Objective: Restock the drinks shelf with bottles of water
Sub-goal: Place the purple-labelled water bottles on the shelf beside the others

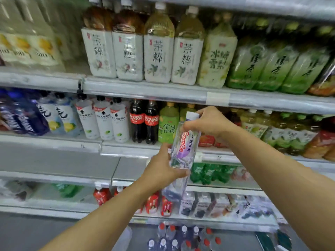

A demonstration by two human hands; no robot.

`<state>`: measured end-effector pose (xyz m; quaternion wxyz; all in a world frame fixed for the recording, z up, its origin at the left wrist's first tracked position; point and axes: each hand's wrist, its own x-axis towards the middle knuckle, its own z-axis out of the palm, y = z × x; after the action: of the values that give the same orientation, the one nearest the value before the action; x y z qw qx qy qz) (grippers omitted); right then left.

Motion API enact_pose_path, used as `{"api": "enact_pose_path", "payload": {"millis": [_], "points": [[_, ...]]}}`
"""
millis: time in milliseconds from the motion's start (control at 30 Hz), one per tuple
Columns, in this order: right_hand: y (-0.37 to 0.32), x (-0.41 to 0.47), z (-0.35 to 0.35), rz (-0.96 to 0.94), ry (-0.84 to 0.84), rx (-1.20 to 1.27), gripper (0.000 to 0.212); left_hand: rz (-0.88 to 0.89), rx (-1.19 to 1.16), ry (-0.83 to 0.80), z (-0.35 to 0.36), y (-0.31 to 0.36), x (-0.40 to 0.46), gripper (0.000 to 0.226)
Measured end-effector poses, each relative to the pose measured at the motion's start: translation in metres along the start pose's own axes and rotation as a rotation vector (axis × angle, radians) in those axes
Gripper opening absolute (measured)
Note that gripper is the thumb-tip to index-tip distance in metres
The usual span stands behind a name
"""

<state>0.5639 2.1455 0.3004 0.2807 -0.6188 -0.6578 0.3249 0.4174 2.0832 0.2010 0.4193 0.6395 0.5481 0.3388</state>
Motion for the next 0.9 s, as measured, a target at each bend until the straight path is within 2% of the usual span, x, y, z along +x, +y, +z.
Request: {"api": "enact_pose_path", "payload": {"millis": [67, 200, 300, 400, 533, 767, 900], "points": [[-0.014, -0.003, -0.014, -0.043, -0.002, 0.001, 0.066, 0.041, 0.046, 0.065, -0.004, 0.02, -0.001, 0.067], [-0.041, -0.013, -0.041, -0.136, 0.014, 0.025, 0.054, 0.089, 0.081, 0.149, -0.016, 0.056, -0.001, 0.065], [-0.061, -0.022, -0.061, -0.21, 0.043, 0.067, 0.027, 0.118, 0.101, 0.217, -0.025, 0.082, 0.0, 0.064], [-0.079, -0.028, -0.079, -0.286, 0.058, 0.092, 0.021, 0.134, 0.082, 0.261, -0.034, 0.107, 0.001, 0.059], [-0.102, -0.029, -0.098, -0.35, 0.095, 0.092, 0.028, 0.165, 0.087, 0.294, -0.048, 0.136, 0.003, 0.052], [-0.147, -0.018, -0.131, -0.43, 0.212, 0.171, 0.049, 0.21, 0.077, 0.374, -0.089, 0.183, 0.021, 0.069], [-0.156, -0.001, -0.146, -0.42, 0.331, 0.103, 0.057, 0.287, 0.07, 0.399, -0.126, 0.209, 0.043, 0.055]]}}
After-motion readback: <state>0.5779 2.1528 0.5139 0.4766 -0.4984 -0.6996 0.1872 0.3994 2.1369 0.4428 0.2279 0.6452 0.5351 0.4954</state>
